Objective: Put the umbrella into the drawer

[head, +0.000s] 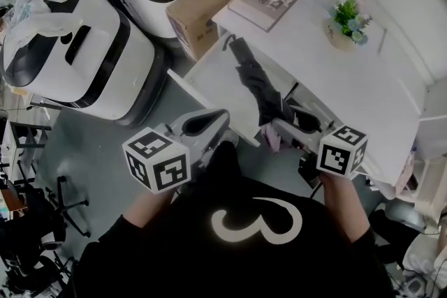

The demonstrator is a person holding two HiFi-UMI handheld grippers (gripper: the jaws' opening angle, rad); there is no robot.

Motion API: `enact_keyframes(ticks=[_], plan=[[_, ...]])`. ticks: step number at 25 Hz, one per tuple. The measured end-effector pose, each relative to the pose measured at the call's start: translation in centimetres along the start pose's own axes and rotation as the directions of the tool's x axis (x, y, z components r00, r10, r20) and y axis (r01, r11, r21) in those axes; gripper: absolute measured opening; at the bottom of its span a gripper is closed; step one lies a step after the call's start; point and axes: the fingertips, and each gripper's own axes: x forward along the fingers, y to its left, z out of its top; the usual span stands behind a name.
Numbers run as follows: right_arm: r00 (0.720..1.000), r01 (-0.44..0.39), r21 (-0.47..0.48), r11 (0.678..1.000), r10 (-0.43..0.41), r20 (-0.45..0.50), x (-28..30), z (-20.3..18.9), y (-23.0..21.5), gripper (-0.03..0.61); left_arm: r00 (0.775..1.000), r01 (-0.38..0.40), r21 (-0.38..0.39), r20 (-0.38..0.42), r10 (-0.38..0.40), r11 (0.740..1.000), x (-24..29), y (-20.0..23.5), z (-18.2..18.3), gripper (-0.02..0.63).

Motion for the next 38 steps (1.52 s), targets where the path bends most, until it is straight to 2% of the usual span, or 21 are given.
enact_keyframes(ticks=[8,20,31,38], plan=[[0.993,0.049,-0.010,0.999,-0.049,-0.111,5.5,-0.5,-4.0,0.198,0.999,-0.013,-0.041,-0.050,0.011,0.999,1.8,5.0,1.2,0.008],[0.959,0.089,-0.033,0.996,-0.094,-0.269,12.2,-4.3,-9.3,0.195,0.992,-0.041,-0.090,-0.124,0.029,0.995,3.5,10.1,0.1,0.008],[0.894,0.128,-0.101,0.987,-0.159,-0.420,17.4,-8.8,-14.6,0.195,0.985,-0.054,-0.140,-0.171,0.030,0.989,5.2,12.5,-2.0,0.008],[0.855,0.142,-0.144,0.979,-0.195,-0.481,20.1,-10.7,-17.3,0.195,0.983,-0.090,-0.161,-0.176,0.061,0.983,5.3,15.0,-2.0,0.008]])
